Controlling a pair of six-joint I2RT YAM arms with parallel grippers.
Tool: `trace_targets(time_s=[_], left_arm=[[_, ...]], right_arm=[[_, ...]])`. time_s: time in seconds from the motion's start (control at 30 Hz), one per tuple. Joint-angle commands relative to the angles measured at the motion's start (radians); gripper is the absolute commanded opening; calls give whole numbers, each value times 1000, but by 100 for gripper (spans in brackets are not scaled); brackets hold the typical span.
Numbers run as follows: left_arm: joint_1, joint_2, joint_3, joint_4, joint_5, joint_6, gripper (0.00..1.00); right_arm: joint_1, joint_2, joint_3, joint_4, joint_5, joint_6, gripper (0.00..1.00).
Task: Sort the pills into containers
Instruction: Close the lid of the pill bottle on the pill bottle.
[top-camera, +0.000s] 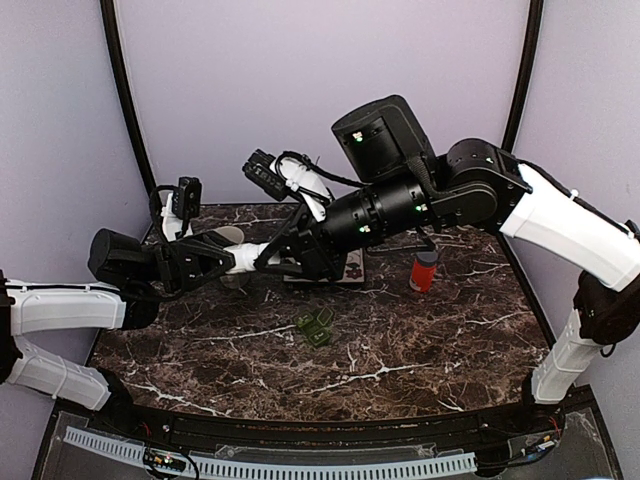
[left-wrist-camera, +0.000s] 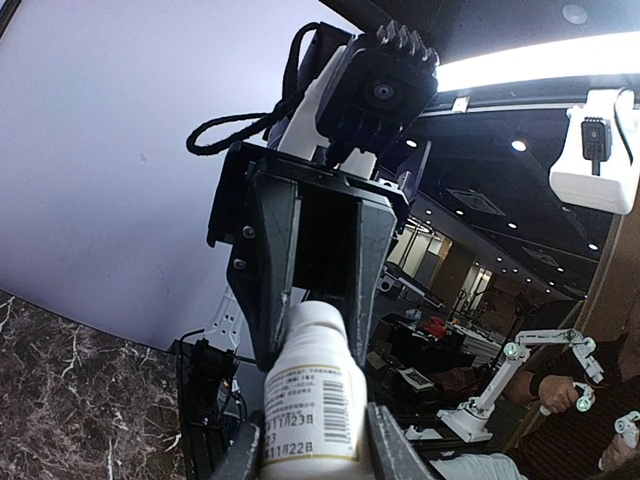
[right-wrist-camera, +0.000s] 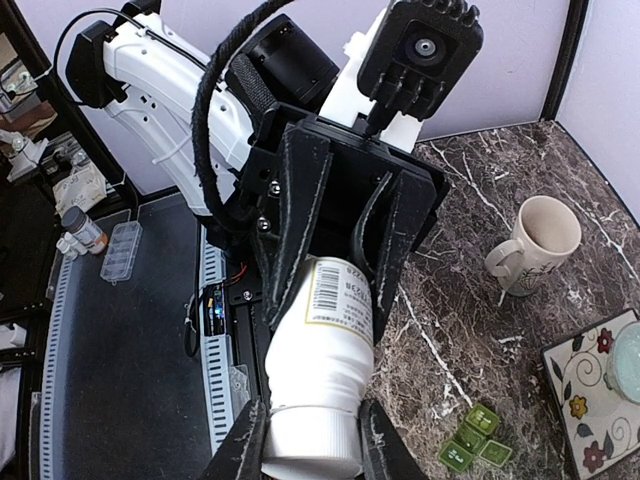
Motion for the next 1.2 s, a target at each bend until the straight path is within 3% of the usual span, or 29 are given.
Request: trace_targets(time_s=[0.0, 0.73, 1.17], left_arm=[[-1, 17, 45, -16, -67, -5, 0], [-1, 15, 37, -56, -127, 34, 0], [-1, 38, 22, 61, -152, -23, 0]], right_arm=[[48, 34, -1, 114, -110, 13, 12], [59, 65, 23, 136, -80, 37, 14], [59, 14, -47, 201, -22, 57, 14]])
